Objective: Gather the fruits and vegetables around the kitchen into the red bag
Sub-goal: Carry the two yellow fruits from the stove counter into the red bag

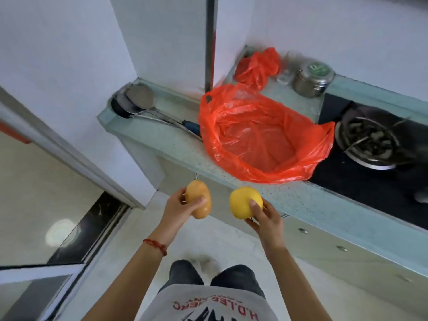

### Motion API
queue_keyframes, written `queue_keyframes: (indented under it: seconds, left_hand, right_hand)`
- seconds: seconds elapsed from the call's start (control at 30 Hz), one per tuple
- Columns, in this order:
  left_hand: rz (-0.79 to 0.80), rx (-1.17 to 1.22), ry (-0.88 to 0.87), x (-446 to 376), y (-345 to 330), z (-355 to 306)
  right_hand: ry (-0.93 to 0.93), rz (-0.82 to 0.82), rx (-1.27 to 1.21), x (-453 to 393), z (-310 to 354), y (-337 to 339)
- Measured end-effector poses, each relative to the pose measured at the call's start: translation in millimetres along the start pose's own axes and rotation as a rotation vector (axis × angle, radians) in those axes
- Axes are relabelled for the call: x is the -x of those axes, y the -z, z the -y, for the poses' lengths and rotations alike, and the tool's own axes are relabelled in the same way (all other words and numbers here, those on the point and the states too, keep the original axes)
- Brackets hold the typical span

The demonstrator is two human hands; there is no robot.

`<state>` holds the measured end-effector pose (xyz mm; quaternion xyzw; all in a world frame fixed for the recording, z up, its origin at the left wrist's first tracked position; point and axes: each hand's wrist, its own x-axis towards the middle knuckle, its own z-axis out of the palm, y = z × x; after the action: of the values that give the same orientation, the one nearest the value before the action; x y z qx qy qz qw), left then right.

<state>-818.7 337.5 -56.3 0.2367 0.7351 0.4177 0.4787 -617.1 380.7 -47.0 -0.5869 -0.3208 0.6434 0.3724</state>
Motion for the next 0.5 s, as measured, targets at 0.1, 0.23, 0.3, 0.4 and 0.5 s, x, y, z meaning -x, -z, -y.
queue_keyframes:
  seconds: [0.1, 0.23, 0.3, 0.4, 0.5]
  left_hand:
    - [0.101, -0.028, -0.008, -11, -5, -10]
    - [0.184, -0.034, -0.034, -21, -10, -29]
    - [0.208, -0.042, -0.05, -29, -15, -39]
    - [0.232, -0.063, -0.071, -46, -28, -54]
    - [0.246, -0.061, -0.101, -64, -43, -72]
  right_hand:
    - [0.017, -0.092, -0.066, 8, -3, 6]
    - [0.053, -0.162, -0.105, 10, 0, 10]
    - [0.069, -0.189, -0.117, 5, 6, 11]
    - [0.097, -0.212, -0.13, -9, 17, 12]
    - [0.117, -0.215, -0.132, -32, 33, 14]
